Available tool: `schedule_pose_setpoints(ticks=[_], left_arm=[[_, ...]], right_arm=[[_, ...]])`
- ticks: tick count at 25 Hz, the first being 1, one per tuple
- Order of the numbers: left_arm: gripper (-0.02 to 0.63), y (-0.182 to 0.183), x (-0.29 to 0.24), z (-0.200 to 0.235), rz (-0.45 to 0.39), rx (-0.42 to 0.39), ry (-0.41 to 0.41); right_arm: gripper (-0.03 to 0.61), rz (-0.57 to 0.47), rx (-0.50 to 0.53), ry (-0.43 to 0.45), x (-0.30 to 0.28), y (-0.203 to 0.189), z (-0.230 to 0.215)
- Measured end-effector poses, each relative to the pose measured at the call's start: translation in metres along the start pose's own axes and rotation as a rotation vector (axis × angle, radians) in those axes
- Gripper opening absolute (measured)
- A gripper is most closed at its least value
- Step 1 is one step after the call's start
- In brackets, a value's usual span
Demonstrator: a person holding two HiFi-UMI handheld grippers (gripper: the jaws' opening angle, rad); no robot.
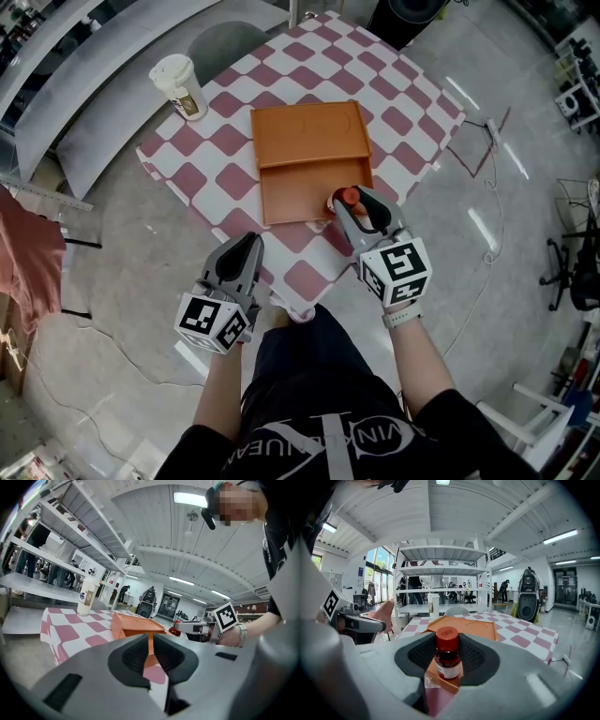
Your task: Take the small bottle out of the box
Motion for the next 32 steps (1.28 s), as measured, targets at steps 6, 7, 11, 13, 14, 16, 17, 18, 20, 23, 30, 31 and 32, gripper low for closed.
schedule_pose_setpoints(ticks=[6,7,11,13,14,16,17,18,20,23,30,31,32], left_arm=[[0.035,0.008,0.002,-0.003,-0.011,-0.010,0.000],[0.035,0.009,0.002,-0.003,-0.012,-0.012,-0.002],[0.035,0.014,0.003,-0.003,-0.016,-0.019,-0.007],[0.035,0.017,0.003,-0.003,-0.020,-0.023,-0.009],[0.035,0.018,0.003,-0.003,-0.022,-0.024,-0.010],[0.035,0.021,0.003,-0.003,-0.024,-0.028,-0.013],[0.035,0.022,0.003,-0.002,-0.026,-0.031,-0.015],[0.035,0.024,0.002,-0.002,-0.028,-0.032,-0.017],[0.035,0.027,0.002,-0.002,-0.031,-0.036,-0.020],[0.035,0.031,0.001,-0.003,-0.037,-0.039,-0.025],[0.035,0.039,-0.002,-0.004,-0.048,-0.052,-0.036],[0.035,0.041,-0.002,-0.004,-0.050,-0.054,-0.037],[0.035,0.042,-0.002,-0.004,-0.052,-0.056,-0.038]], right_arm=[[0.146,-0.008,-0.001,-0.001,0.008,0.007,-0.001],[0.146,-0.011,-0.002,-0.003,0.009,0.009,-0.001],[0.146,-0.019,-0.002,-0.005,0.012,0.014,-0.001],[0.146,-0.021,-0.002,-0.006,0.013,0.017,0.000],[0.146,-0.023,-0.002,-0.007,0.014,0.018,0.000],[0.145,-0.026,-0.002,-0.008,0.016,0.020,0.000],[0.145,-0.027,-0.002,-0.009,0.016,0.021,0.000],[0.145,-0.029,-0.003,-0.011,0.017,0.023,0.000],[0.144,-0.033,-0.004,-0.013,0.019,0.026,0.000],[0.146,-0.036,-0.003,-0.010,0.020,0.029,0.001],[0.145,-0.046,-0.002,-0.011,0.025,0.036,0.001],[0.145,-0.049,-0.003,-0.012,0.026,0.037,0.001],[0.144,-0.051,-0.003,-0.013,0.026,0.038,0.001]])
Point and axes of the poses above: the fingertips, and each gripper's own axes: x backward along the fingers, z to its left, y out of its top, the point moved 6 cm from there along x, backward along the fingers, and after that the axes turned 14 degrees about -y, right-handed, at the moved point
